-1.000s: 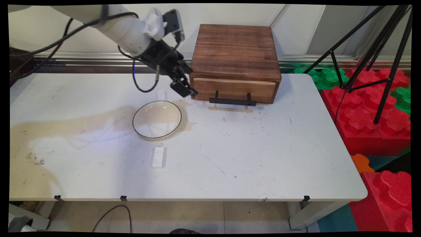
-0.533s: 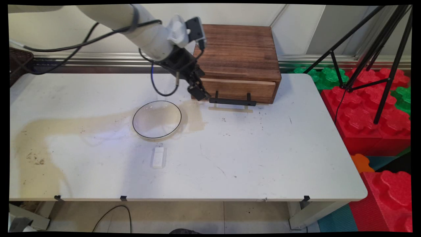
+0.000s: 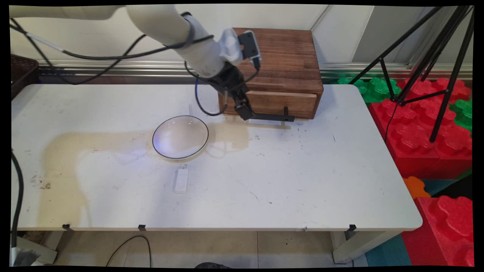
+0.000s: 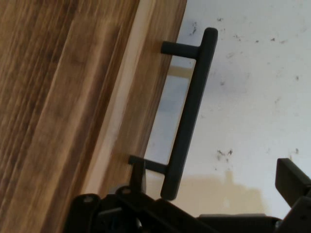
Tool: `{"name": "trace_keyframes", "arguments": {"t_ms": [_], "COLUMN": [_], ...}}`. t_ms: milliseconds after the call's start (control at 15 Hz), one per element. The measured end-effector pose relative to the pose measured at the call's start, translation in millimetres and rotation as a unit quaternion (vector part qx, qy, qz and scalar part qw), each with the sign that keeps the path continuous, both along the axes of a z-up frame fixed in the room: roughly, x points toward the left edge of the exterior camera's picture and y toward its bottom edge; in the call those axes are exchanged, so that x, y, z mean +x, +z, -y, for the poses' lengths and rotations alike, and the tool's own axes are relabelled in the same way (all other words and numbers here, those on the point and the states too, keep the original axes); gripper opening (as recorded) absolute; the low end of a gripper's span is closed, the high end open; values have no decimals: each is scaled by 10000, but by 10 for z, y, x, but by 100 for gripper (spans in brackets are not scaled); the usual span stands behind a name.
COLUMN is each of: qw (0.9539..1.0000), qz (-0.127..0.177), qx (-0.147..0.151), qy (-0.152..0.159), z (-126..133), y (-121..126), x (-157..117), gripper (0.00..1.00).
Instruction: Open the drawer
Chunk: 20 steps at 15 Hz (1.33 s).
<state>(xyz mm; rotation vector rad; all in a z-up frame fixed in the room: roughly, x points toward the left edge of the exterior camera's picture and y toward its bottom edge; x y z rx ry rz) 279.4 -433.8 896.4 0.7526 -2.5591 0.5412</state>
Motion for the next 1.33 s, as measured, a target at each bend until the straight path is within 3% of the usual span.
{"name": "trace_keyframes", "arguments": {"t_ms": [1333], "qw": [9990], "qz": [356], "qx": [247], "qy": [92], "z": [532], "y": [-661], "x": [-705], "gripper": [100]}}
